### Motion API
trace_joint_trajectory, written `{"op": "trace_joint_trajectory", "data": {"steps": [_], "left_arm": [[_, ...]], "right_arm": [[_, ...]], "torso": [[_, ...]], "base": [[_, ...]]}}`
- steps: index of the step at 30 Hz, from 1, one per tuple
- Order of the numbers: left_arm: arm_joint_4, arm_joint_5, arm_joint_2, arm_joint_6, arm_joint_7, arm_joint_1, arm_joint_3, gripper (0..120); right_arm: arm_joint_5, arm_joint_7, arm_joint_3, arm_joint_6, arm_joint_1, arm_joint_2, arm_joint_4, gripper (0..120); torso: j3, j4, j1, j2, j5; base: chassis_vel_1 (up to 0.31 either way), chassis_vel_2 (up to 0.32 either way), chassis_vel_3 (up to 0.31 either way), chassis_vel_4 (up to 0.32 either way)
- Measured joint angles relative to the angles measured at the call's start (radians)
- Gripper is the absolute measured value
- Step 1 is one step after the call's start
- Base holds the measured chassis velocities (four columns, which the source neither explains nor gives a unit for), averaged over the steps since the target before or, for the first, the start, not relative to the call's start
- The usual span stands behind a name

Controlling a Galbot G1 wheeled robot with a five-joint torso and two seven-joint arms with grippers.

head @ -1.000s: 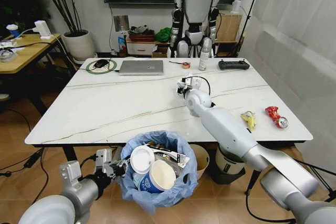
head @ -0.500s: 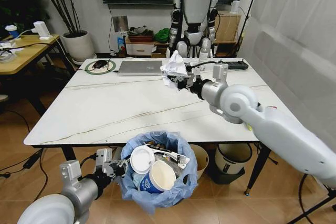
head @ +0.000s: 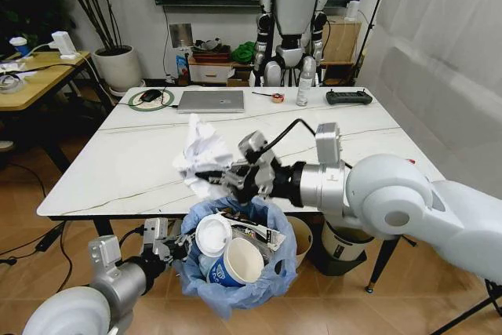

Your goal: Pick up the trash bin and place the trash from the table into it.

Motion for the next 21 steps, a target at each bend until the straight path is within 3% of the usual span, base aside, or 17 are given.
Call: {"op": "trace_joint_trajectory", "data": {"steps": [11, 21], "left_arm": [[-0.003, -0.004, 0.0, 0.0, -0.003, -0.003, -0.005, 0], [-0.007, -0.003, 0.0, 0.002, -0.008, -0.003, -0.006, 0]], "right_arm": [[-0.074, 0.072, -0.106, -0.05, -0.05, -0.003, -0.02, 0], [-0.194, 0.087, -0.078, -0.088, -0.181, -0.068, -0.05, 0]], "torso": [[0.0, 0.0, 0.0, 0.0, 0.0], [0.0, -0.0003, 0.0, 0.0, 0.0002]], "base": [[0.0, 0.0, 0.0, 0.0], [0.0, 0.0, 0.0, 0.0]]}}
